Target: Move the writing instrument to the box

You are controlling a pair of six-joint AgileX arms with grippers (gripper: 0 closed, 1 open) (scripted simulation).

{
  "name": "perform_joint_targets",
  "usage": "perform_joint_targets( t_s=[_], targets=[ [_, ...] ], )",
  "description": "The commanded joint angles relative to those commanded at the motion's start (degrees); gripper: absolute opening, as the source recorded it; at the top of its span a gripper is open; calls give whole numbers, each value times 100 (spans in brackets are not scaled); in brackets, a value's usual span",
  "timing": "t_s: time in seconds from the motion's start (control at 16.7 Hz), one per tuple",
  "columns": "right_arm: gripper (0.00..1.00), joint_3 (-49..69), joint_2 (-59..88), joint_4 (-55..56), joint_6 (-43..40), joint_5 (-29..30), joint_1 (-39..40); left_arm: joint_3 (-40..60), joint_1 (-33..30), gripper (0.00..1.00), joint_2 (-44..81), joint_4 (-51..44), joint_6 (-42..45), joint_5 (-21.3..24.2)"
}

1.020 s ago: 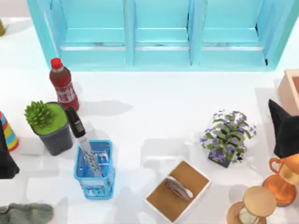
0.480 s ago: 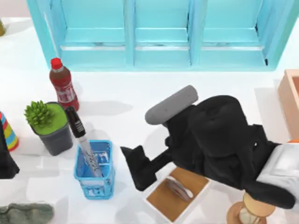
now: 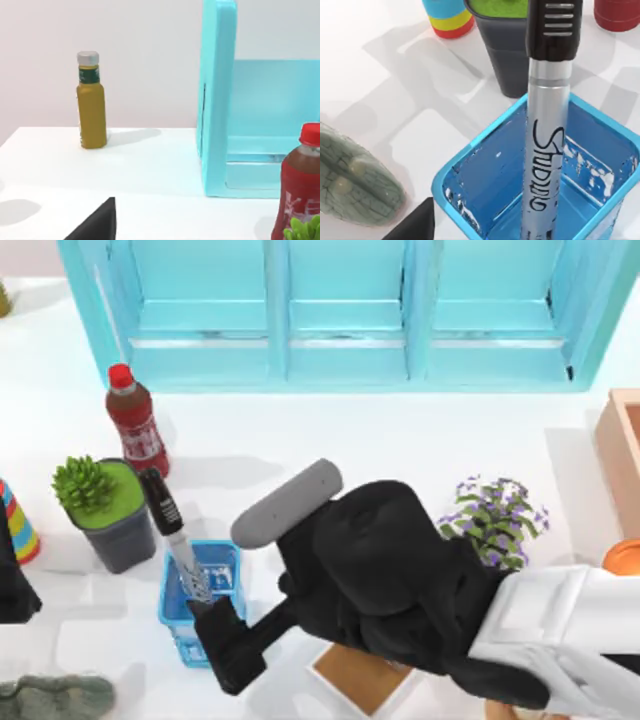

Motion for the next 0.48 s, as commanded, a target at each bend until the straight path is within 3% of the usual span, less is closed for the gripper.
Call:
perform_joint_targets(
  t_s=[0.48],
  targets=[
    [100, 902, 1268, 362, -20, -24, -52, 0, 0, 100, 0, 0, 0, 0]
  ],
)
